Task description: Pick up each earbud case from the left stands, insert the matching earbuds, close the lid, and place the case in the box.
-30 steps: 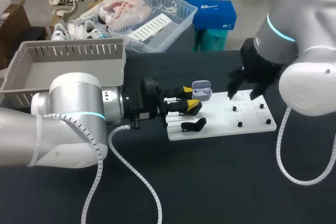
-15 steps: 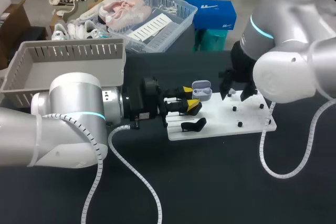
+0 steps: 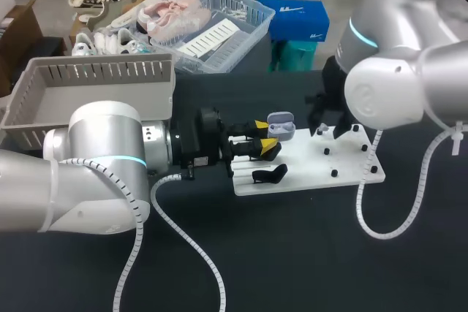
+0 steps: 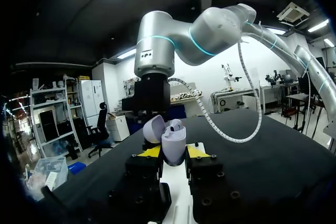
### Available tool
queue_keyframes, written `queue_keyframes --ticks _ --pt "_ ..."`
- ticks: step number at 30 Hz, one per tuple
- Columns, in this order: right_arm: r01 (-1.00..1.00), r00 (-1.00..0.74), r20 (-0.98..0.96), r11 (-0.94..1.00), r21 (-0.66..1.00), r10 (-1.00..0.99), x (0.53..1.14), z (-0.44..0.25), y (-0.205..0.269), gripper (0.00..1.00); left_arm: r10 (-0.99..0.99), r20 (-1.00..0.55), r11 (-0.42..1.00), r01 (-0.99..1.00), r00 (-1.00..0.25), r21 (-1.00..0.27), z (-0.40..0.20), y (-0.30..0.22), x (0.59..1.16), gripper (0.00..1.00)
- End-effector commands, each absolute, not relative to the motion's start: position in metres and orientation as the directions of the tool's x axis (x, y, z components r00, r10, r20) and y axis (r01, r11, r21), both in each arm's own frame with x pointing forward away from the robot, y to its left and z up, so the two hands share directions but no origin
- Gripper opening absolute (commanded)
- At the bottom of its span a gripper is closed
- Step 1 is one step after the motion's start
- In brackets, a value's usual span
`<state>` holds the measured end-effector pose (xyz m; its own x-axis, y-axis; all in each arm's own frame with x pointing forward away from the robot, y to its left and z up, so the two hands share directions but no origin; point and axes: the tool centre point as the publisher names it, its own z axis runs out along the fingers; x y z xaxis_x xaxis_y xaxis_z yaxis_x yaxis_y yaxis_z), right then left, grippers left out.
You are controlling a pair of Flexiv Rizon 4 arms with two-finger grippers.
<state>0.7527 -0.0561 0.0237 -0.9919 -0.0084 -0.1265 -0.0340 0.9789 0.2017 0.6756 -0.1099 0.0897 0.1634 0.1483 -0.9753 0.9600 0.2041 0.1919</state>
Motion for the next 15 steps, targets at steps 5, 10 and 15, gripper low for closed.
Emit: queue_keyframes --ticks 5,10,15 --pt "-0.028 -0.993 -0.121 0.977 0.212 -0.002 0.7578 0.0227 -0.0567 0.44 0.149 -0.975 0.214 0.957 0.166 0.195 0.0893 -0.1108 0.6738 0.0" --pt "-0.013 -0.993 -0.118 0.976 0.218 0.013 0.7592 0.0226 -0.0565 0.41 0.149 -0.975 0.214 0.957 0.166 0.195 0.0893 -0.1108 0.6738 0.0" --pt "-0.006 -0.993 -0.116 0.976 0.218 0.019 0.7607 0.0227 -0.0551 0.41 0.149 -0.975 0.214 0.957 0.166 0.195 0.0893 -0.1108 0.6738 0.0"
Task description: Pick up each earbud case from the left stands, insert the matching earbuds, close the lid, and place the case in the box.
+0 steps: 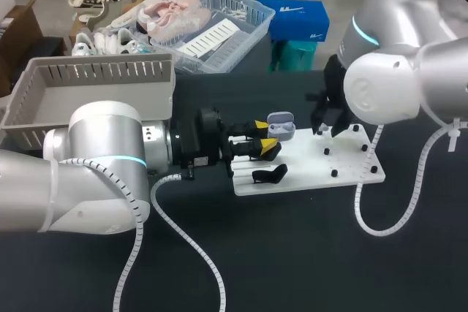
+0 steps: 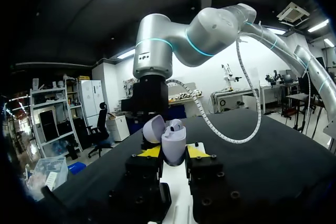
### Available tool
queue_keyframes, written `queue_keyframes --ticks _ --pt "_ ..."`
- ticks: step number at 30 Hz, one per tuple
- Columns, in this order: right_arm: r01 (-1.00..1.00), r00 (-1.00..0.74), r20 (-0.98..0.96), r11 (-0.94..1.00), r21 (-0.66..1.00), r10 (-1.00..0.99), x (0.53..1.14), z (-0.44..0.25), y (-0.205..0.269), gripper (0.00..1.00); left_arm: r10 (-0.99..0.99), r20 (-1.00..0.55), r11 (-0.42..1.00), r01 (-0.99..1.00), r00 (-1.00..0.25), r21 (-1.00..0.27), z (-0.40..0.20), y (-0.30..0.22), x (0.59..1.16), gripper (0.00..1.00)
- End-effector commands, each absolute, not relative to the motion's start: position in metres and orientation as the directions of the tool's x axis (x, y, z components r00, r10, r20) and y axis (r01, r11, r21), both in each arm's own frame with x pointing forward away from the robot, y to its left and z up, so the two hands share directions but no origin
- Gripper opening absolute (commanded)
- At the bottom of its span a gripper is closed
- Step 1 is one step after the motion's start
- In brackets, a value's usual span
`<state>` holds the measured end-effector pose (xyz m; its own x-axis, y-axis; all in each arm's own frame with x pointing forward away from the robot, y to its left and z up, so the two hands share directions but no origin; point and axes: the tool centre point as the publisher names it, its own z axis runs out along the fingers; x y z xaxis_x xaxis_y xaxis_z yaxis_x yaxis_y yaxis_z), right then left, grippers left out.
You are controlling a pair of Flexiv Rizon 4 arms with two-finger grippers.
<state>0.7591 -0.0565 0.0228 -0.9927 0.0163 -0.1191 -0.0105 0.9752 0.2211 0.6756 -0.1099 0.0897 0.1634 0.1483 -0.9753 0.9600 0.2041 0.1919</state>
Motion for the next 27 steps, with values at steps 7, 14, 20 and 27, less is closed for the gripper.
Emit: queue_keyframes --ticks 7,14,20,27 --pt "0.055 -0.992 -0.095 0.972 0.227 0.078 0.7618 0.0213 -0.0568 0.35 0.149 -0.975 0.214 0.957 0.166 0.195 0.0893 -0.1108 0.6738 0.0" --pt "0.086 -0.991 -0.081 0.969 0.231 0.108 0.7633 0.0185 -0.0591 0.36 0.149 -0.975 0.214 0.957 0.166 0.195 0.0893 -0.1108 0.6738 0.0" --pt "0.093 -0.99 -0.083 0.969 0.228 0.114 0.7637 0.0196 -0.0595 0.33 0.149 -0.975 0.214 0.957 0.166 0.195 0.0893 -0.1108 0.6738 0.0" --pt "0.094 -0.99 -0.082 0.969 0.228 0.116 0.7632 0.0213 -0.0573 0.25 0.149 -0.975 0.214 0.957 0.166 0.195 0.0893 -0.1108 0.6738 0.0"
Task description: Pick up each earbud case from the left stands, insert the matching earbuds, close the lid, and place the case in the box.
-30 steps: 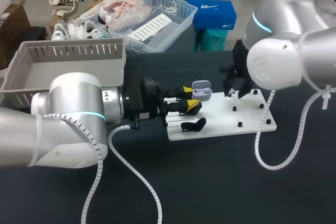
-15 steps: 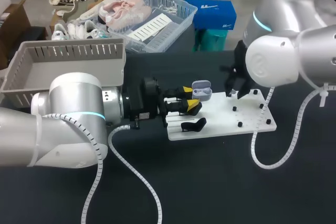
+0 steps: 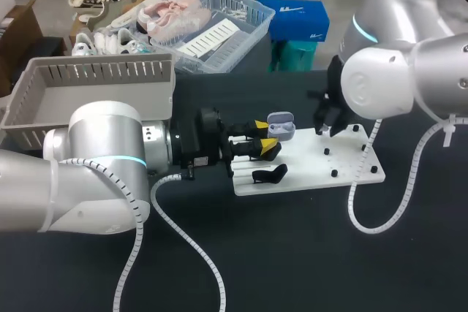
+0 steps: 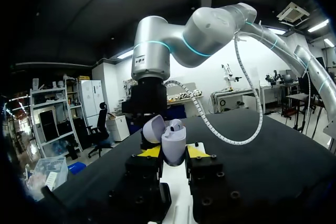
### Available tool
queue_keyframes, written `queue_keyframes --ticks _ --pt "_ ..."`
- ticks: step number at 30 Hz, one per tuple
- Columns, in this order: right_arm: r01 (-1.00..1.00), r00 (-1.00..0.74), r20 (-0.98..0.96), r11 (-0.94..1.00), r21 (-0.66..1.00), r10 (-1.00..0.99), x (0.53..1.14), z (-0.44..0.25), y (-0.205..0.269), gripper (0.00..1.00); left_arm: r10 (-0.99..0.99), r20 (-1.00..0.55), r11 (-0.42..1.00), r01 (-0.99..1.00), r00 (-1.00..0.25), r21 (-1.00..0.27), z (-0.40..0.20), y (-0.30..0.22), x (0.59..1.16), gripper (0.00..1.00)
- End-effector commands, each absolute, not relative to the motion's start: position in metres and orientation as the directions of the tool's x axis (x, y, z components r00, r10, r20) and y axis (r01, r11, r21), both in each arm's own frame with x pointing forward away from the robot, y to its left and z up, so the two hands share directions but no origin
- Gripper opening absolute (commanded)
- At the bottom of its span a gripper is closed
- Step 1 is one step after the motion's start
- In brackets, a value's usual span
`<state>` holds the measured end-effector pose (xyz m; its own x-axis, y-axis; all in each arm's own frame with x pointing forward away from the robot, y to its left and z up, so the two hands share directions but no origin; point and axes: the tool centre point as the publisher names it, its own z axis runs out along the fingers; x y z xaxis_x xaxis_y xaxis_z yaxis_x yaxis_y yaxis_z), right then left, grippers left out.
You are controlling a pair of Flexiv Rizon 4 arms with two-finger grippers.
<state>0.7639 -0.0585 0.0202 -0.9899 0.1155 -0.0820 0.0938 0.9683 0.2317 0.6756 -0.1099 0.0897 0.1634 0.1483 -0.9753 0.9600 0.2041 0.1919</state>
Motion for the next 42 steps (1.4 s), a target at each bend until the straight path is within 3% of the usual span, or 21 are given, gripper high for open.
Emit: queue_keyframes --ticks 1,7,10,11,42 --pt "0.095 -0.99 -0.082 0.969 0.227 0.116 0.763 0.021 -0.057 0.24 0.149 -0.975 0.214 0.957 0.166 0.195 0.089 -0.111 0.674 0.0" --pt "0.103 -0.989 -0.079 0.968 0.227 0.124 0.763 0.021 -0.058 0.17 0.149 -0.975 0.214 0.957 0.166 0.195 0.089 -0.111 0.674 0.0" --pt "0.106 -0.989 -0.076 0.968 0.228 0.126 0.763 0.02 -0.059 0.08 0.149 -0.975 0.214 0.957 0.166 0.195 0.089 -0.111 0.674 0.0" --pt "0.105 -0.989 -0.075 0.968 0.229 0.126 0.764 0.02 -0.059 0.0 0.149 -0.975 0.214 0.957 0.166 0.195 0.089 -0.111 0.674 0.0" --pt "0.06 -0.983 -0.156 0.972 0.226 0.097 0.728 0.061 -0.077 0.0 0.149 -0.975 0.214 0.957 0.166 0.195 0.089 -0.111 0.674 0.0"
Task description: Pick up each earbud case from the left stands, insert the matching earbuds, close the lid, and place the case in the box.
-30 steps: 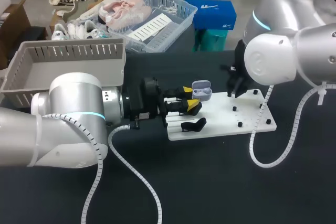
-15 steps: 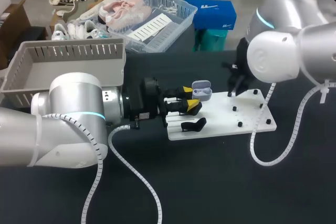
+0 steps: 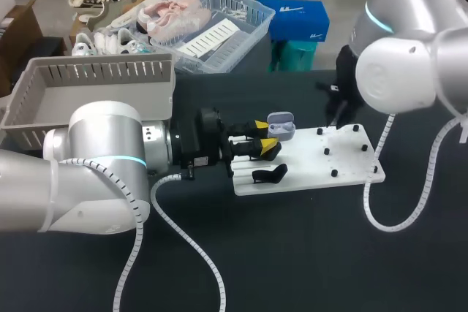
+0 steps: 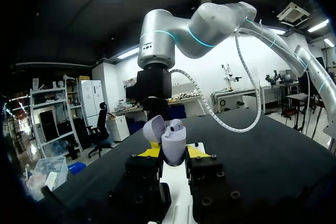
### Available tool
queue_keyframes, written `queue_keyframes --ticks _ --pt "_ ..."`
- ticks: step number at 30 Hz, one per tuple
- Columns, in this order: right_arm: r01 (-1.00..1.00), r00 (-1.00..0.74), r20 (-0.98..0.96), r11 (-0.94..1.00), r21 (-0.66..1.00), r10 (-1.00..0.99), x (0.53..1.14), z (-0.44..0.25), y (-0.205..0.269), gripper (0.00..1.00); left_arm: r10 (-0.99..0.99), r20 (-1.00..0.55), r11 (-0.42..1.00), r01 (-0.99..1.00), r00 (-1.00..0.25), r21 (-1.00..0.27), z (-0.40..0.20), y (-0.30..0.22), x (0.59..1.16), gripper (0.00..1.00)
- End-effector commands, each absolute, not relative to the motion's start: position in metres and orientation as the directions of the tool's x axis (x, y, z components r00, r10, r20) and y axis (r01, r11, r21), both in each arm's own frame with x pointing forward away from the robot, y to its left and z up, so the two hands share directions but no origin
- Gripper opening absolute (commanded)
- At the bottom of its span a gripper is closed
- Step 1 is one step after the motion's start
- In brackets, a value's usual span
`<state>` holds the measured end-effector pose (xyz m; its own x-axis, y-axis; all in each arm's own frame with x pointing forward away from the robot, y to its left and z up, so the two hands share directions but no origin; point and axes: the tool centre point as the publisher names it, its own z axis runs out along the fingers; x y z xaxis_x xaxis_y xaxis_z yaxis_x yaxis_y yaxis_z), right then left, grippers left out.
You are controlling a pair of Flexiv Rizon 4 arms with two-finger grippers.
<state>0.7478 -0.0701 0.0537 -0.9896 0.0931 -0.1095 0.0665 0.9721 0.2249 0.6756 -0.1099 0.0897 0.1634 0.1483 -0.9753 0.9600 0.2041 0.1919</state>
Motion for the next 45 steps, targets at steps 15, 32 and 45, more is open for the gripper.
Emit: queue_keyframes --ticks 15,32,45 --pt "-0.101 -0.97 -0.232 0.988 0.116 -0.072 0.662 0.078 -0.101 0.0 0.149 -0.975 0.214 0.957 0.166 0.195 0.089 -0.111 0.674 0.0" --pt "-0.306 -0.932 -0.202 0.952 0.0 -0.3 0.599 0.114 -0.091 0.0 0.149 -0.975 0.214 0.957 0.166 0.195 0.089 -0.111 0.674 0.0" --pt "-0.599 -0.764 -0.285 0.8 -0.021 -0.579 0.61 0.151 -0.037 0.0 0.149 -0.975 0.214 0.957 0.166 0.195 0.089 -0.111 0.674 0.0"
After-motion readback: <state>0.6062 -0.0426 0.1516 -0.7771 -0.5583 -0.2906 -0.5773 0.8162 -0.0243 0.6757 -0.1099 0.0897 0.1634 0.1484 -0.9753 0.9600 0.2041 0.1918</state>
